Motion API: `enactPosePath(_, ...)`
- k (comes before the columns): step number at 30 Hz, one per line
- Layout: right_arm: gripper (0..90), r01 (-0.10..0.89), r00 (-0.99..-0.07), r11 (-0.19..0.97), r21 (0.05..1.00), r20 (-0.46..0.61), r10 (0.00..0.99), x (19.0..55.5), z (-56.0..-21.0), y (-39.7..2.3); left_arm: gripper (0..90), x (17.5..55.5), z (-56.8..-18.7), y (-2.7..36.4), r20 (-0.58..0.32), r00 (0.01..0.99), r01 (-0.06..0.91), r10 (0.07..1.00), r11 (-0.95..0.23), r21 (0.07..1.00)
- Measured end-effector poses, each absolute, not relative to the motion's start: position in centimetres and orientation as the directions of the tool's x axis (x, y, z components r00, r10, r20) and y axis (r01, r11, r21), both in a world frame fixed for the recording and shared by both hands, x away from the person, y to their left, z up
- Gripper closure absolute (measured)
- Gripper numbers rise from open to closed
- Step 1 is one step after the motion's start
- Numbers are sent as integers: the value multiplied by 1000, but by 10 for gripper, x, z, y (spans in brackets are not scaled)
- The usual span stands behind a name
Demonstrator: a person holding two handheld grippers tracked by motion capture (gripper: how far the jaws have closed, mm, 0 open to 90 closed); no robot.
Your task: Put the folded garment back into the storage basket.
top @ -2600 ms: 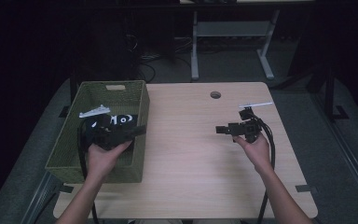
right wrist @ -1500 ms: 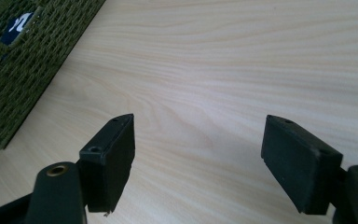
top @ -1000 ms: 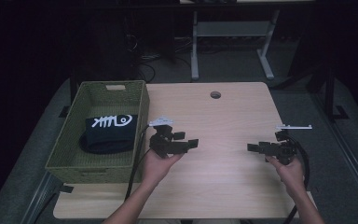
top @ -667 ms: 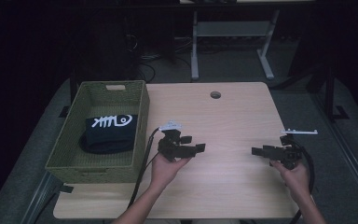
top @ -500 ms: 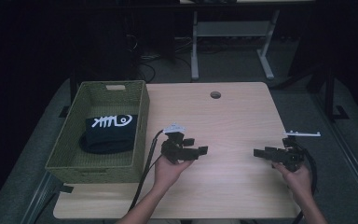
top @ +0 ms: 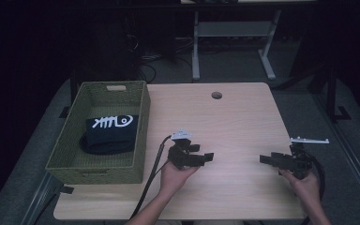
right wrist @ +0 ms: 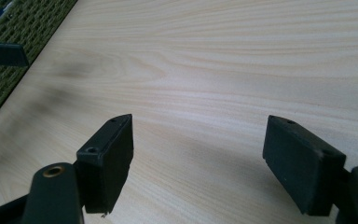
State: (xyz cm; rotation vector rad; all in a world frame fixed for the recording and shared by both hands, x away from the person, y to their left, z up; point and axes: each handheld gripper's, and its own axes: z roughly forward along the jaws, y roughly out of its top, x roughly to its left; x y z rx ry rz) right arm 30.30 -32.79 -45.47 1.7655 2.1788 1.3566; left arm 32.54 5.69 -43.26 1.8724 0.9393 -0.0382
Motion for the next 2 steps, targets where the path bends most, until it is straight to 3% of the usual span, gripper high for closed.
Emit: enactPosePath(2,238,776,-362,-17,630,467,807,302,-454,-327,270,325,-434,57,-410,700,614,585,-201,763)
